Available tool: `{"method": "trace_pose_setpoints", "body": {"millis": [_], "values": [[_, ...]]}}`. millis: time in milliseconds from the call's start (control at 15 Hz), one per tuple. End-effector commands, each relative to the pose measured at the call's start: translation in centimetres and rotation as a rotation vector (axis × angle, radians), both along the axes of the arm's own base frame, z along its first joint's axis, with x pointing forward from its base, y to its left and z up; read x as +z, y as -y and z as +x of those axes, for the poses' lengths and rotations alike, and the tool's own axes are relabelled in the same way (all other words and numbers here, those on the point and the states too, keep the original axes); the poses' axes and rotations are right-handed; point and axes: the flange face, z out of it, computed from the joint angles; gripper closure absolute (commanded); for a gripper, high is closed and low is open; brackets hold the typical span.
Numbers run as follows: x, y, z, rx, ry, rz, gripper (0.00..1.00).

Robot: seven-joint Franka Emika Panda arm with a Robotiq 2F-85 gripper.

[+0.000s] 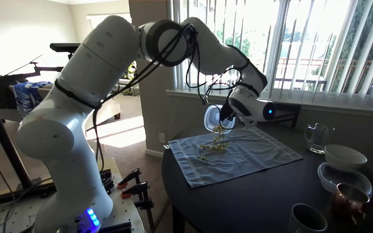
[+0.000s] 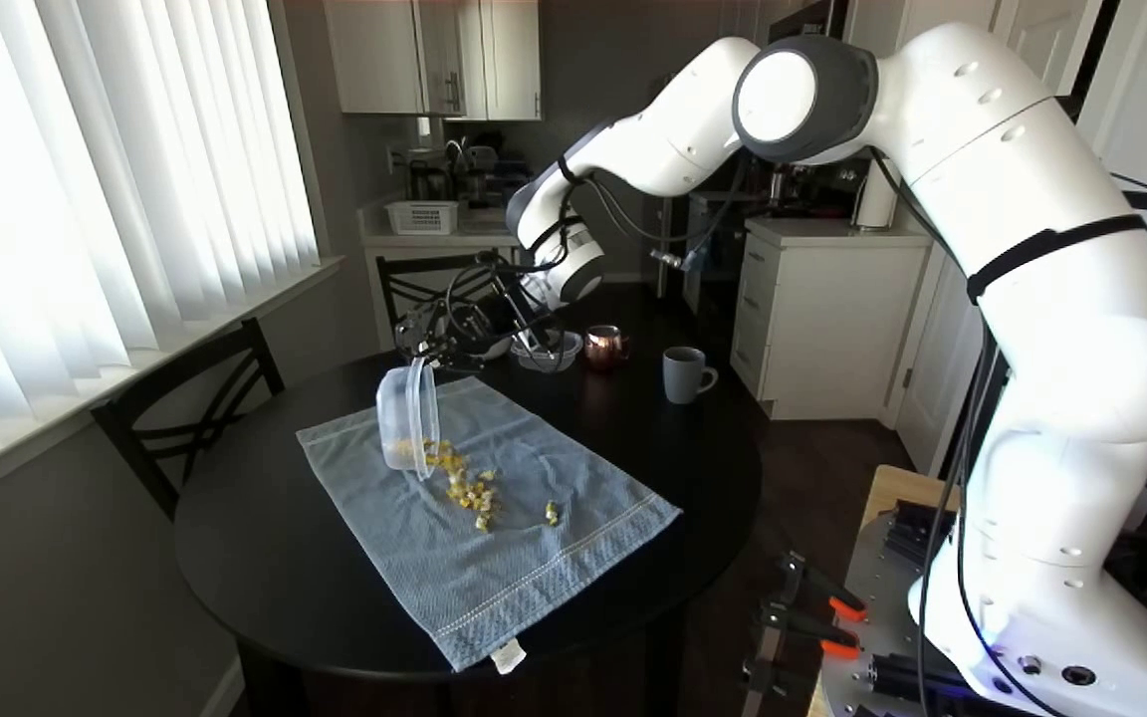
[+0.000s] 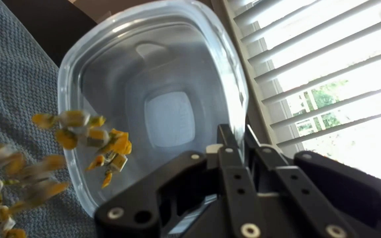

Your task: Spill the items in the bowl onto the blue towel.

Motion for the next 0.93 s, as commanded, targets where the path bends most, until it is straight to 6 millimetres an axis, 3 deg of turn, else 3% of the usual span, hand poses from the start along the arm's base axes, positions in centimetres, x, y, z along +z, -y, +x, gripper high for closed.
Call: {"method": "trace_pose_setpoints", "body": {"millis": [0,267,533,867], "values": [[-0.4,0.6,-0.2,-0.054,0.012,0.058,0.95],[0.0,1.9,-0.3,-0.093,0.021,0.053,0.95],[2.4,4.2,-1.3,-0.12,0.262,0.123,0.95],[3.2,5.5,-1.9,-0.053,0.478,0.159,0.95]]}}
